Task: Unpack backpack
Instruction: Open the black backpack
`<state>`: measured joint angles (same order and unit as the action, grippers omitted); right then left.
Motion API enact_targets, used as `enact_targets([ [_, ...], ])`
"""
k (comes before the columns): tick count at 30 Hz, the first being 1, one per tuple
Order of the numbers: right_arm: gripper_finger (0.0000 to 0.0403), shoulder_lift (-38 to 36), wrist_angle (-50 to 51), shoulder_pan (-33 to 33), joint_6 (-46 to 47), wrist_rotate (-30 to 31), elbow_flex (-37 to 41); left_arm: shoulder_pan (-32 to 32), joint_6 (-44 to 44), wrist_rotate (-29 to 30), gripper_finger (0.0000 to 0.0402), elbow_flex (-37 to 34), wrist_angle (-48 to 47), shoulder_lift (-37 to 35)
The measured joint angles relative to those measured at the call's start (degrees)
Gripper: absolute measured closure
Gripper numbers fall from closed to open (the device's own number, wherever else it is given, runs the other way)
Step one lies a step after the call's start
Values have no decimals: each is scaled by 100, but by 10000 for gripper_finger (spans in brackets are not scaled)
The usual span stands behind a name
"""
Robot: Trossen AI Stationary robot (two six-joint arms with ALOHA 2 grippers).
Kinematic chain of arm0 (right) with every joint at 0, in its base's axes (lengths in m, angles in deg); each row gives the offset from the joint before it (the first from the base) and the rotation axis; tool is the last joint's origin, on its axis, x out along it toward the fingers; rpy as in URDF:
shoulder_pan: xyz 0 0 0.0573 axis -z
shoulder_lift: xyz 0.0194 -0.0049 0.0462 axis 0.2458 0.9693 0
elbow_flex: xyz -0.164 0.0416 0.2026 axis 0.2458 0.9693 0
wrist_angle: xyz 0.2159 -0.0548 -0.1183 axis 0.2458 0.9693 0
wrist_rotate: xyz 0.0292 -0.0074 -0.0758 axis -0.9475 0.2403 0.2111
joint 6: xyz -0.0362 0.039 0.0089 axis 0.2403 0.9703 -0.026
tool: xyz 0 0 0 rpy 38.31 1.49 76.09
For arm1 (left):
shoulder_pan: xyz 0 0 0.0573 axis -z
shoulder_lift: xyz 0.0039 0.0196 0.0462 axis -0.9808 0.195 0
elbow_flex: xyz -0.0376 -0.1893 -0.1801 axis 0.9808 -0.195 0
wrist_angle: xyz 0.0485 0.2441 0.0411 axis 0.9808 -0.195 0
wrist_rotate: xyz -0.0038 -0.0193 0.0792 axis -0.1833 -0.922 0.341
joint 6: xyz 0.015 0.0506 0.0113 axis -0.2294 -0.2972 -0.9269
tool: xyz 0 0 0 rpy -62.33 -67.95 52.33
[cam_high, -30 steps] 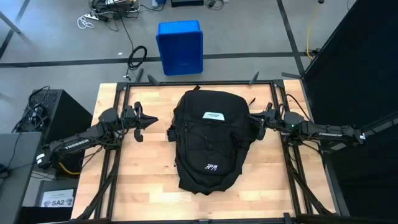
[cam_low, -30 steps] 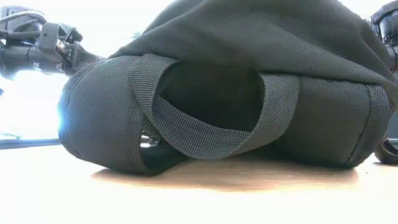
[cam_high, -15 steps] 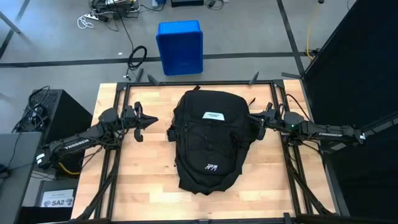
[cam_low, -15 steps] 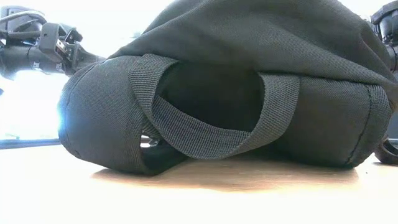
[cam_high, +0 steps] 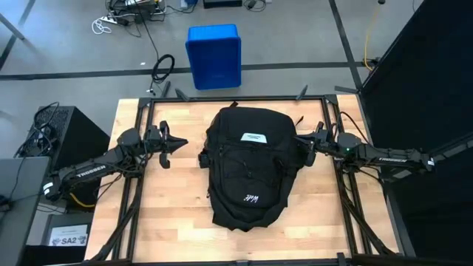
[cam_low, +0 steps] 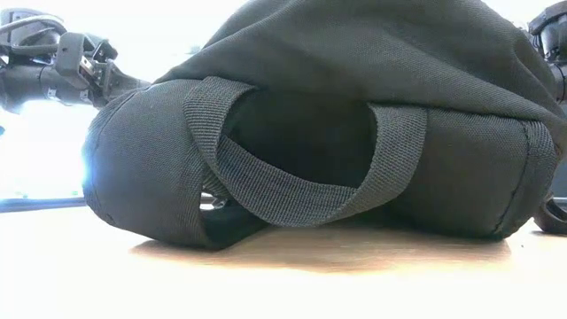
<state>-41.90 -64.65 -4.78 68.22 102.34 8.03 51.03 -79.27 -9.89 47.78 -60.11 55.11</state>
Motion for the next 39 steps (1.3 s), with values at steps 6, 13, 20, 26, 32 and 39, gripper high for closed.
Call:
enact_targets([
  [6,397,2,0,2,0,0,0,-2,-2,-2,401,1,1,-1],
  [13,395,2,1,0,0,-2,0,-1,0,-1,401,-1,0,1],
  [20,400,-1,0,0,0,-2,0,0,0,-2,401,-1,-1,1],
  [26,395,1,0,1,0,-2,0,0,-2,-2,401,0,1,-1],
  [32,397,-1,0,0,0,-2,0,-1,-1,-1,401,0,0,0],
  [39,395,-1,1,1,0,-1,0,0,-2,0,401,1,-1,-1],
])
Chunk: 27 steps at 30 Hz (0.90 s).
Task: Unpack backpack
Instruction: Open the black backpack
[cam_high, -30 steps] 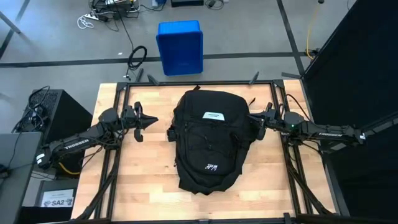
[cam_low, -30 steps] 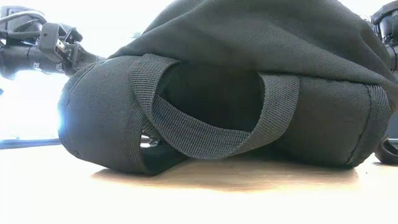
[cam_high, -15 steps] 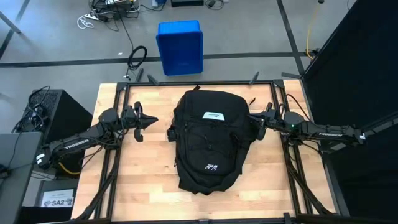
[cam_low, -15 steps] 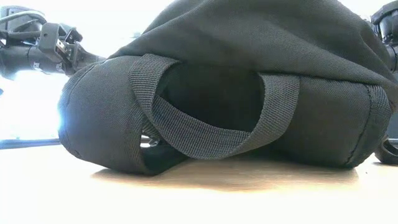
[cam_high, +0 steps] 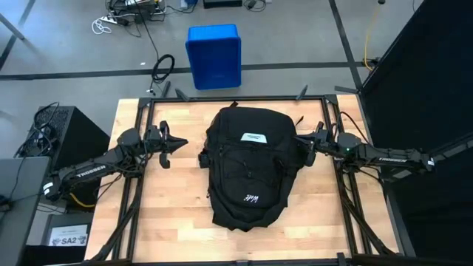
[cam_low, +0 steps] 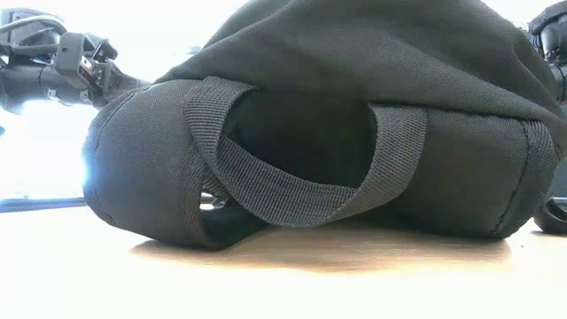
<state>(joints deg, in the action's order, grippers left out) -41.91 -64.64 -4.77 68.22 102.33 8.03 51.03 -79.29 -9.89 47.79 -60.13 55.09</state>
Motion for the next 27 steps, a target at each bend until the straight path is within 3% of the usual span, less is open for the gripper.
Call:
enact_targets([
  [27,399,2,-2,1,0,1,0,-1,0,-2,401,-2,2,0],
])
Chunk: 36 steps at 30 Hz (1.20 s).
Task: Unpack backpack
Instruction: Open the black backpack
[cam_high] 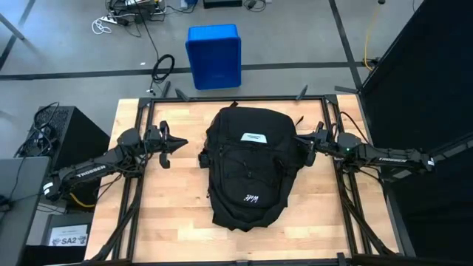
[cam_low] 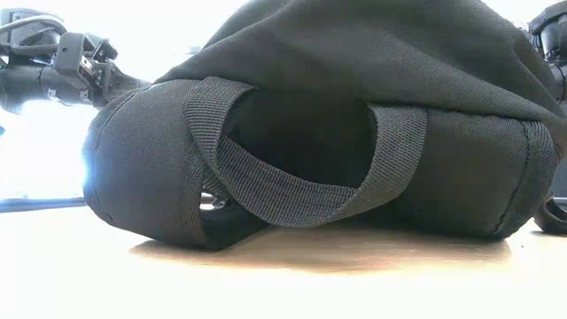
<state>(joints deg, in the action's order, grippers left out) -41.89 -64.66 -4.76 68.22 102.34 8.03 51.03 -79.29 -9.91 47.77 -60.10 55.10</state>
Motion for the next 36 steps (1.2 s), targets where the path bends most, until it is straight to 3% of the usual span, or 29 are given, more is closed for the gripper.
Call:
enact_targets([
  [36,400,0,2,-2,0,0,0,1,1,2,401,2,0,1],
])
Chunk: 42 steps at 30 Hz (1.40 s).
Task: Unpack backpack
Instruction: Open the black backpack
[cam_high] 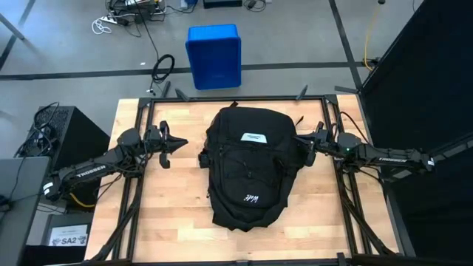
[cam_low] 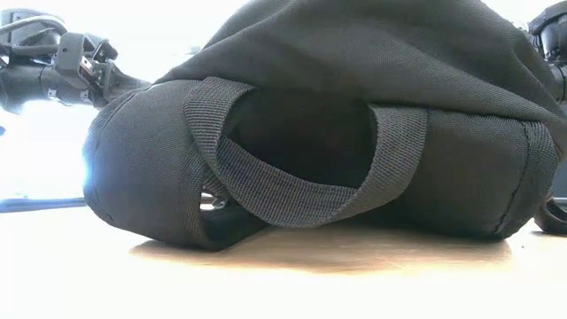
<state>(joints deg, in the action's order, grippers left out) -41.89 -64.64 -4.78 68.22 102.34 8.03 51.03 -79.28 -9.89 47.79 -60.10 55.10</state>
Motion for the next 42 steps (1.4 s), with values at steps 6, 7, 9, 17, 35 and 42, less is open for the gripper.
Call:
enact_targets([
  [6,395,0,-167,3,-291,-1,0,-2,1,0,401,0,-2,-1],
  [7,394,0,-307,4,-450,0,0,-2,-1,-2,401,0,0,-1],
  [9,394,0,-657,4,-599,0,0,0,-1,-2,401,-2,-2,1],
  [17,400,-2,-3097,7,-745,-1,0,-1,0,-2,401,-2,-2,1],
  [35,401,1382,-3823,7,-859,-756,-611,0,-1,-2,401,-2,0,1],
  [42,402,3173,-3769,7,-907,-753,-1457,0,1,-1,401,0,-1,0],
])
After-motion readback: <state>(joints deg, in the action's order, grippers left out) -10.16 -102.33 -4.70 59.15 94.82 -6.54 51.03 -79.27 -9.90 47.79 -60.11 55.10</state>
